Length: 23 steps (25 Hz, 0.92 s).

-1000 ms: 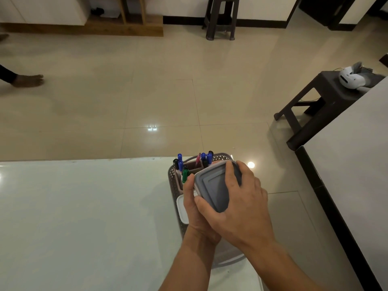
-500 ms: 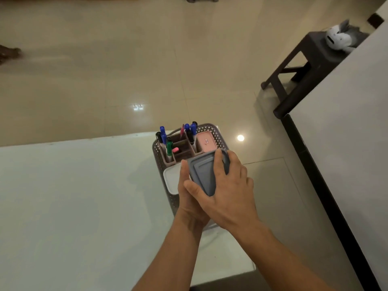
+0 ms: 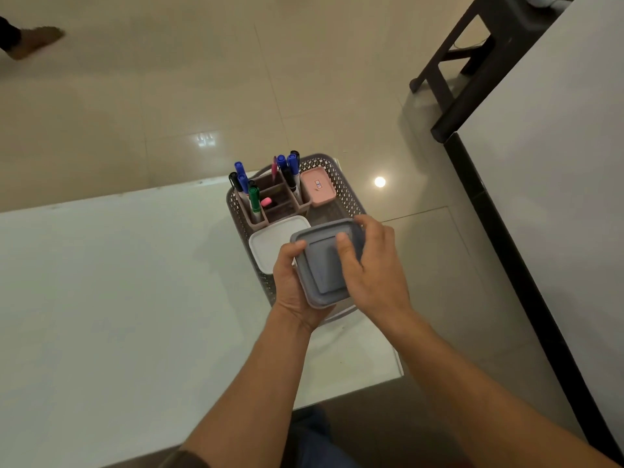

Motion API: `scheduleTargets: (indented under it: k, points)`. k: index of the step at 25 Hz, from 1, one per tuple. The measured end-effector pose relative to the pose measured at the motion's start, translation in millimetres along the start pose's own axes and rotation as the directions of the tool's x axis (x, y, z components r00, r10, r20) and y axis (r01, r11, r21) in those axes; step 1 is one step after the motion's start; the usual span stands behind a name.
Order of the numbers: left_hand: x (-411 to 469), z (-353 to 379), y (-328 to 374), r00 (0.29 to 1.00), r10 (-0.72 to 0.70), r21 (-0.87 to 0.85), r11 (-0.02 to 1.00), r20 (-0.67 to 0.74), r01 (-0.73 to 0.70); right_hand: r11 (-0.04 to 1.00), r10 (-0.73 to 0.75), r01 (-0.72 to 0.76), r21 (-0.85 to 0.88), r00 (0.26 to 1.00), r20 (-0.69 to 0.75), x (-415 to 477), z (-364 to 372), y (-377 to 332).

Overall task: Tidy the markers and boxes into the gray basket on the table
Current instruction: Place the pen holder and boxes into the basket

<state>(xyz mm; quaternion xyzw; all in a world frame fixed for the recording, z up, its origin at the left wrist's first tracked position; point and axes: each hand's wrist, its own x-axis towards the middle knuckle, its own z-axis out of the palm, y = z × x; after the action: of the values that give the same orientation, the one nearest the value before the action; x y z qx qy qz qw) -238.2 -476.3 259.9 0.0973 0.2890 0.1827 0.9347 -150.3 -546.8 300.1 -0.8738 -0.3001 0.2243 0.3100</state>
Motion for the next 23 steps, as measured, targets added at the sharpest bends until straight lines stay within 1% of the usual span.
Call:
scheduleTargets:
  k: [1, 3, 5, 6, 8, 10, 12, 15, 17, 20, 23]
  points:
    - [0.5, -1.3, 1.9, 1.0, -0.01, 0.007, 1.0, -0.005, 0.01, 0.988, 0.083, -0.085, 0.131, 0.996, 0.022, 3.8, -1.1, 3.0]
    - [2.9, -2.7, 4.8, 1.0, -0.021, 0.042, 0.999, -0.023, 0.022, 0.908, 0.236, -0.269, 0.322, 0.962, 0.139, 11.9, -2.4, 8.7]
    - [7.4, -4.8, 6.8, 0.998, -0.025, 0.082, 0.996, -0.059, 0.03, 0.827, 0.318, -0.394, 0.4, 0.916, 0.244, 18.4, -2.2, 12.5]
    - [9.5, -5.2, 7.5, 0.996, -0.021, 0.116, 0.993, -0.092, 0.032, 0.812, 0.337, -0.418, 0.408, 0.906, 0.257, 21.0, -1.1, 14.5]
    - [13.7, -2.4, 8.5, 0.98, 0.018, 0.268, 0.963, -0.198, 0.036, 0.808, 0.352, -0.412, 0.422, 0.911, 0.215, 24.2, 1.0, 18.8]
    - [16.6, 3.0, 7.0, 0.95, 0.08, 0.469, 0.88, -0.301, 0.074, 0.802, 0.361, -0.394, 0.45, 0.919, 0.16, 26.3, 1.3, 22.3]
    - [18.5, 7.2, 0.4, 0.917, 0.15, 0.569, 0.817, -0.369, 0.095, 0.81, 0.371, -0.39, 0.438, 0.919, 0.132, 28.4, 0.8, 25.6]
    - [21.4, 7.0, -12.0, 0.872, 0.25, 0.602, 0.796, -0.42, 0.062, 0.815, 0.381, -0.413, 0.406, 0.91, 0.16, 31.5, 4.4, 29.2]
    - [22.4, 4.1, -17.3, 0.849, 0.271, 0.582, 0.811, -0.454, 0.052, 0.83, 0.363, -0.4, 0.389, 0.916, 0.169, 33.1, 8.6, 33.5]
    - [25.6, -3.6, -22.5, 0.841, 0.258, 0.534, 0.845, -0.475, 0.042, 0.858, 0.328, -0.357, 0.369, 0.934, 0.141, 35.0, 15.3, 43.8]
    - [29.8, -9.6, -26.0, 0.849, 0.27, 0.553, 0.832, -0.454, 0.032, 0.866, 0.324, -0.358, 0.35, 0.934, 0.152, 38.1, 18.9, 51.8]
